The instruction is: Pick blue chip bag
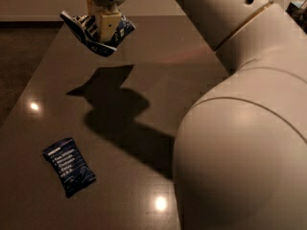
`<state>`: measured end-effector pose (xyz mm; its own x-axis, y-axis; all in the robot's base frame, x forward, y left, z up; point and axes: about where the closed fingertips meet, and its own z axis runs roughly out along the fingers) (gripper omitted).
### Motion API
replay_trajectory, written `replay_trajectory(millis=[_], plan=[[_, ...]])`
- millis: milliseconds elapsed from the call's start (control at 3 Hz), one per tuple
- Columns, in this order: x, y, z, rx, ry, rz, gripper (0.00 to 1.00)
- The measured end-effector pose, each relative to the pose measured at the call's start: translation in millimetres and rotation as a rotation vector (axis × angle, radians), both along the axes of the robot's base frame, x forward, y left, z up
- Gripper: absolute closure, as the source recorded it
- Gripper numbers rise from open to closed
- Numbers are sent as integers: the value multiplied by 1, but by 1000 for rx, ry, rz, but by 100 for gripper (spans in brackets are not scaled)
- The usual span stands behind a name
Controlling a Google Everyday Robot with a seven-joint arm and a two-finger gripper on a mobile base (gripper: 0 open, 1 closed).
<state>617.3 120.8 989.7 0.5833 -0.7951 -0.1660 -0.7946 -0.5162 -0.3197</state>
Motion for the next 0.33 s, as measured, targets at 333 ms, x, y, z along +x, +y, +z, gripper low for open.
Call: replay_trajectory(millis=[333], plan=[[5, 6, 4, 27, -18, -1, 100]])
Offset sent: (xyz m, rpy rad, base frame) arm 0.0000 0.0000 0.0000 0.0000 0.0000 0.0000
